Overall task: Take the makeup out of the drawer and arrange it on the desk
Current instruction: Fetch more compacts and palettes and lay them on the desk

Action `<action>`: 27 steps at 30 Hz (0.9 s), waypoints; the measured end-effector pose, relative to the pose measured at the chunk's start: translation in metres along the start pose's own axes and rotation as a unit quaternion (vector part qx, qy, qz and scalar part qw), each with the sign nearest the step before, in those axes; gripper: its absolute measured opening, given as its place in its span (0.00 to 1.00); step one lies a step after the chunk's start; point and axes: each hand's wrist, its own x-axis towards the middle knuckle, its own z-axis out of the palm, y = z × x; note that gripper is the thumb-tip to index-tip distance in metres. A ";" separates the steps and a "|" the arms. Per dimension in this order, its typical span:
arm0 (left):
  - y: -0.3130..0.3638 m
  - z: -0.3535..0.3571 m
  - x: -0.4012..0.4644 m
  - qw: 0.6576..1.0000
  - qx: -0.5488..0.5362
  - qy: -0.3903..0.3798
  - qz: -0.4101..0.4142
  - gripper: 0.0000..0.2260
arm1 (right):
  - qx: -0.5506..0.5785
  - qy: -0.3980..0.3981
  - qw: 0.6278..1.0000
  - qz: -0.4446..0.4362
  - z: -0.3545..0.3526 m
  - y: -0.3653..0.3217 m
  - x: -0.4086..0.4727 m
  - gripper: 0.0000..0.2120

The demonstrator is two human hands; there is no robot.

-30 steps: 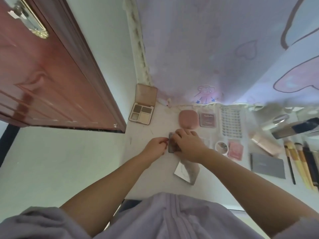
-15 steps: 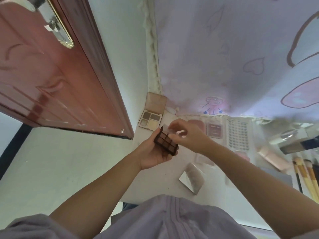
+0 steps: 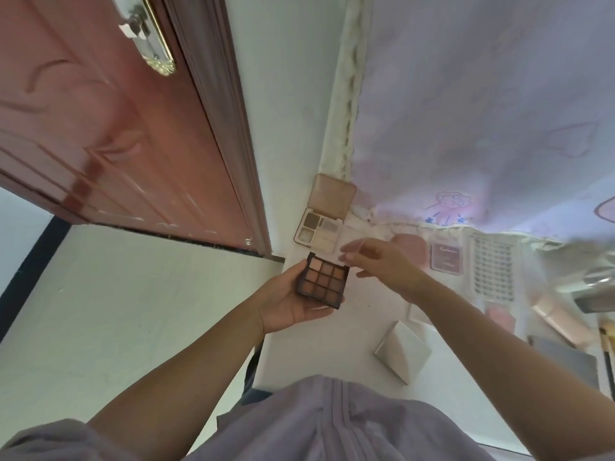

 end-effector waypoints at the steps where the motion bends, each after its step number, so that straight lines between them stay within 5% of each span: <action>1: 0.001 -0.004 0.001 0.999 0.017 0.031 0.009 0.19 | -0.061 0.023 0.998 -0.011 0.006 0.003 0.006 0.05; 6: 0.010 -0.023 0.003 0.950 0.249 0.172 0.082 0.13 | -0.148 0.113 0.982 -0.029 0.037 0.007 0.028 0.08; 11: 0.012 -0.039 0.009 0.792 0.541 0.227 0.168 0.14 | -0.195 0.147 0.969 -0.022 0.050 0.009 0.045 0.09; 22: 0.010 -0.038 0.012 0.742 0.601 0.251 0.160 0.17 | -0.196 0.156 0.968 -0.026 0.030 0.022 0.022 0.13; 27: -0.017 -0.007 0.000 0.660 0.605 0.284 0.344 0.12 | -0.235 0.212 0.947 -0.058 -0.024 0.050 -0.009 0.11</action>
